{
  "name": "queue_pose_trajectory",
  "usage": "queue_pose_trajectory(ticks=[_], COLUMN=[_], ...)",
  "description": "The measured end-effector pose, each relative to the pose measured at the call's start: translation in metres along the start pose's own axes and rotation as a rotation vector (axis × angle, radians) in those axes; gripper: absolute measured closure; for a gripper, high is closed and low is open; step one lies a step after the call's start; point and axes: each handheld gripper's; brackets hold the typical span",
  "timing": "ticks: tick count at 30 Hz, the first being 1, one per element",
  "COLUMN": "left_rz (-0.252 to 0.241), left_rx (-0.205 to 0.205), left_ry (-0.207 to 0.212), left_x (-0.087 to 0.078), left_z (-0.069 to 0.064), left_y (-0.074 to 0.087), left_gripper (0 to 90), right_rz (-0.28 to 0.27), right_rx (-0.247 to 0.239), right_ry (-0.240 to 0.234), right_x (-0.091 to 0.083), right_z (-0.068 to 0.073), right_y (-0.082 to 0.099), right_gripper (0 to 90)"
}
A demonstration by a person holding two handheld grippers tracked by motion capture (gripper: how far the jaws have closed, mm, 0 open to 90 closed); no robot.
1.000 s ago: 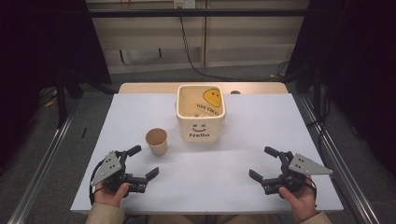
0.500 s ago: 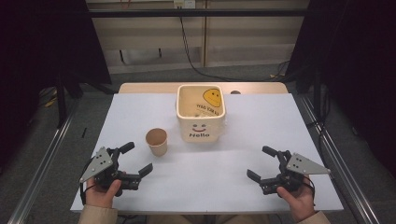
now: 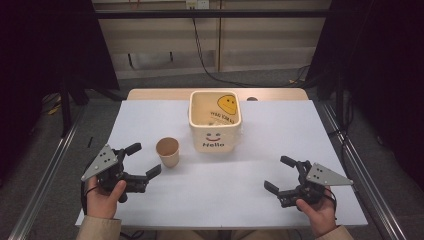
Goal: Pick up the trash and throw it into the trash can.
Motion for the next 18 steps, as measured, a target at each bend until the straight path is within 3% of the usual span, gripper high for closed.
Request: queue_pose_trajectory(ticks=[8,13,18], left_rz=[0.008,-0.002,0.001], left_rx=[-0.002,-0.002,0.002], left_ry=[-0.002,-0.033,-0.033], left_x=[0.005,0.005,0.006], left_z=[0.007,0.013,0.016], left_y=[-0.018,-0.035,-0.044], left_gripper=[0.8,0.9,1.0], right_rz=[0.002,-0.002,0.0], right_rx=[0.007,0.002,0.009], right_ry=[0.001,0.002,-0.002], right_x=[-0.001,-0.001,-0.002], right_z=[0.0,0.0,0.001], right_y=[0.0,0.0,0.001], right_gripper=[0.6,0.6,0.7])
Point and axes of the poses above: each handheld gripper's, and its own axes: x roughly forward along the jaws, y roughly out of its underside, z roughly to its left, and after that the axes turned 2 degrees about -x, right-handed
